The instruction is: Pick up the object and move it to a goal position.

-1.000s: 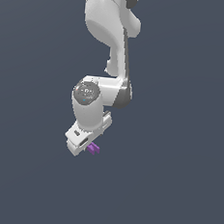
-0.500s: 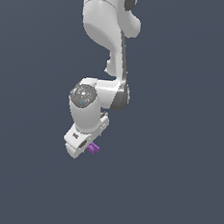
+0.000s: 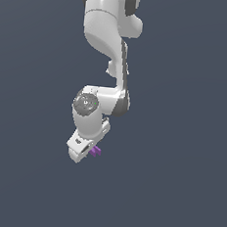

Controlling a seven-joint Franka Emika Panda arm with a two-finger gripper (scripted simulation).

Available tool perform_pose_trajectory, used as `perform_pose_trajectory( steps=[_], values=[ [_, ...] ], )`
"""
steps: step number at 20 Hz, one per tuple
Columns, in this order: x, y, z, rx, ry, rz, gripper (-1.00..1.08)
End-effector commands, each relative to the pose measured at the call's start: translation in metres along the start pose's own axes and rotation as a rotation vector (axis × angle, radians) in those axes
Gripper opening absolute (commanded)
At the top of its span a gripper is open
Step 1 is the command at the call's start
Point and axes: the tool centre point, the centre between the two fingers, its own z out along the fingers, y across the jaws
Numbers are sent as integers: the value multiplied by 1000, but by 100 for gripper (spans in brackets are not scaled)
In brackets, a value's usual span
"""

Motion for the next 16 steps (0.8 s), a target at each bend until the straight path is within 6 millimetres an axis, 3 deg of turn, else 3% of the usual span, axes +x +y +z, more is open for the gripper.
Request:
perform_pose_trajectory(
  steps=[1,8,9,16],
  values=[
    [-1,-1,13,1,0,-1,100],
    [0,1,22,1,0,-2,100],
    [0,1,22,1,0,-2,-100],
    [0,1,22,1,0,-2,-100]
  ],
)
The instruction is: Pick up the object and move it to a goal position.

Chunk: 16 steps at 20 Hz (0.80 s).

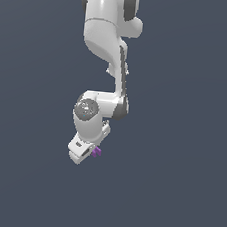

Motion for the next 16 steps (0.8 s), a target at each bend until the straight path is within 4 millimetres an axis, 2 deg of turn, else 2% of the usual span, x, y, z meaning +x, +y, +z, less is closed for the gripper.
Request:
perform_pose_trajectory(
  steps=[1,9,16],
  values=[
    [0,0,0,0,0,0,-100],
    [-1,-4,-6,0,0,0,-100],
    [-6,-18,-31,0,0,0,-100]
  ],
)
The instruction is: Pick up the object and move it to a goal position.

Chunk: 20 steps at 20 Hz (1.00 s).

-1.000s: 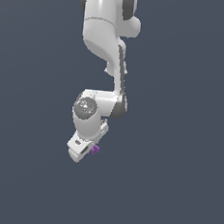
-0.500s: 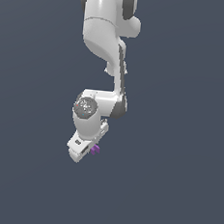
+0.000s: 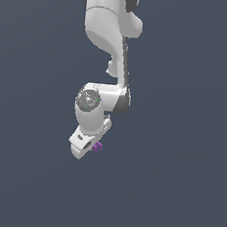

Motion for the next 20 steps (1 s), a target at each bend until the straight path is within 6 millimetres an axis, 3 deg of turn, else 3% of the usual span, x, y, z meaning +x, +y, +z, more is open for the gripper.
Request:
perform_pose_trajectory(
  steps=[1,6,20],
  values=[
    [-2,-6,-12,-1,0,0,-100],
    [-8,-25,-43,-1,-1,0,-100],
    [-27,-89,-156,-2,-2,0,-100]
  ],
)
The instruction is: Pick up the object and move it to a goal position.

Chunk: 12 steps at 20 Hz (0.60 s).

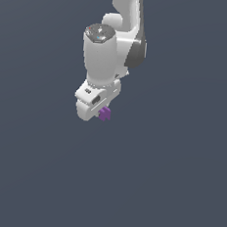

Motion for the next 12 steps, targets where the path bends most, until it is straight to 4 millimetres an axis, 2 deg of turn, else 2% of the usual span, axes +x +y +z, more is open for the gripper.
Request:
perform_pose_trajectory(
  steps=[1,12],
  values=[
    [-4,-12,-21,0,0,0,-100],
    [-19,-66,-121,1,2,-1,-100]
  ],
)
